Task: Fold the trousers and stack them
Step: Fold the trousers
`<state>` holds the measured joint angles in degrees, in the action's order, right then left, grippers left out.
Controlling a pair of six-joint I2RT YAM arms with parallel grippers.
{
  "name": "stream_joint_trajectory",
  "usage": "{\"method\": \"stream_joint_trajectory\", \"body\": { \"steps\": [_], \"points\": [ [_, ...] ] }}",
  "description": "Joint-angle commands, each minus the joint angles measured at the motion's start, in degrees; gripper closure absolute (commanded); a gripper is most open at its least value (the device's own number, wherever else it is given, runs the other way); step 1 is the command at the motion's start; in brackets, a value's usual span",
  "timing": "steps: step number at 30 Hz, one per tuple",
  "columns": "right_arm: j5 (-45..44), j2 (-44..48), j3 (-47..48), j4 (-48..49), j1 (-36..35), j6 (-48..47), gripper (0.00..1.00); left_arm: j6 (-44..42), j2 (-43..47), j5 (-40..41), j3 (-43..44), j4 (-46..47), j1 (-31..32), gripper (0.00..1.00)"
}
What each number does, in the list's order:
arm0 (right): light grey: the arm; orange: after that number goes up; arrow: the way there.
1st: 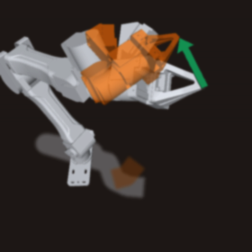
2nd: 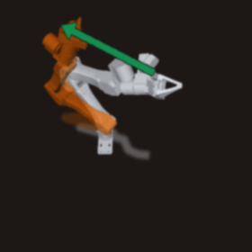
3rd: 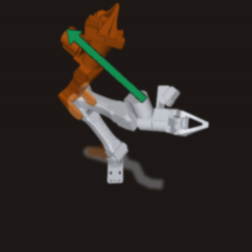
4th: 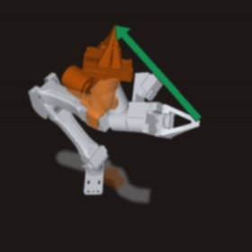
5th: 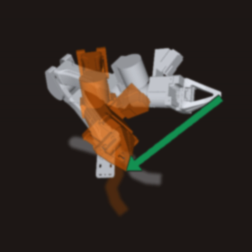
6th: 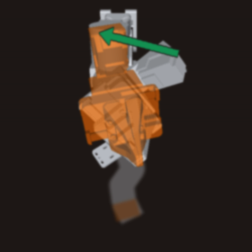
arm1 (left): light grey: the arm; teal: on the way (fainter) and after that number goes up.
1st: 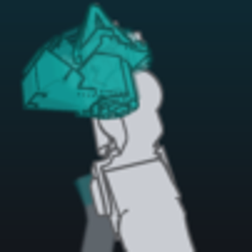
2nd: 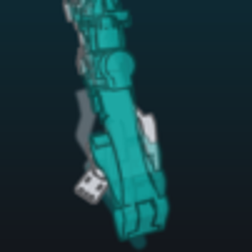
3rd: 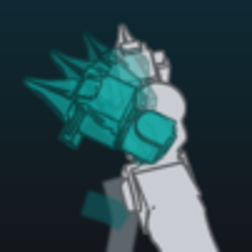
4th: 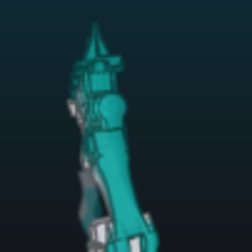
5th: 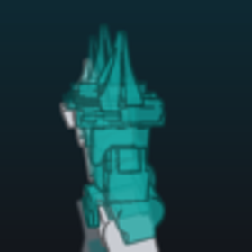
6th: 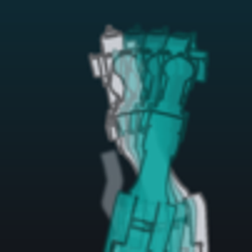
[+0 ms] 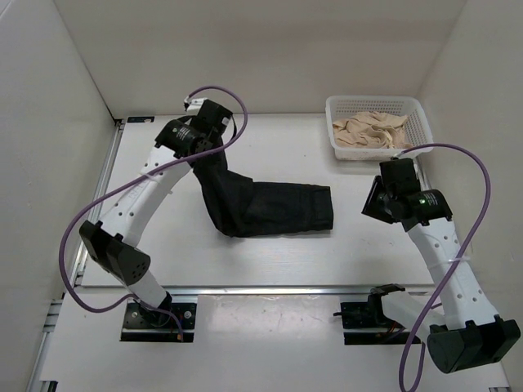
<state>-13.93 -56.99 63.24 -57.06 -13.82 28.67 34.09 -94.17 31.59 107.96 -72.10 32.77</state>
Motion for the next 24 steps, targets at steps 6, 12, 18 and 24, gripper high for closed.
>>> {"method": "stream_joint_trajectory", "body": {
  "steps": [6, 12, 18, 24],
  "points": [
    [1.19, -0.66, -0.14, 0.63, 0.29, -1.24, 0.6, 2.21, 7.24, -2.49, -8.11, 7.05, -6.31, 0.9],
    [1.72, -0.66, -0.14, 0.63, 0.29, -1.24, 0.6, 4.67, 9.71, -2.51, -8.56, 8.73, -6.85, 0.9],
    [1.72, -0.66, -0.66, 0.63, 0.29, -1.24, 0.6, 4.15, 9.71, -2.5, -6.45, 9.25, -8.17, 0.9],
    [1.72, -0.14, -0.66, 0.63, 0.29, -1.24, 0.6, 4.15, 10.24, -3.56, -7.5, 9.25, -8.78, 0.9]
  ]
}}
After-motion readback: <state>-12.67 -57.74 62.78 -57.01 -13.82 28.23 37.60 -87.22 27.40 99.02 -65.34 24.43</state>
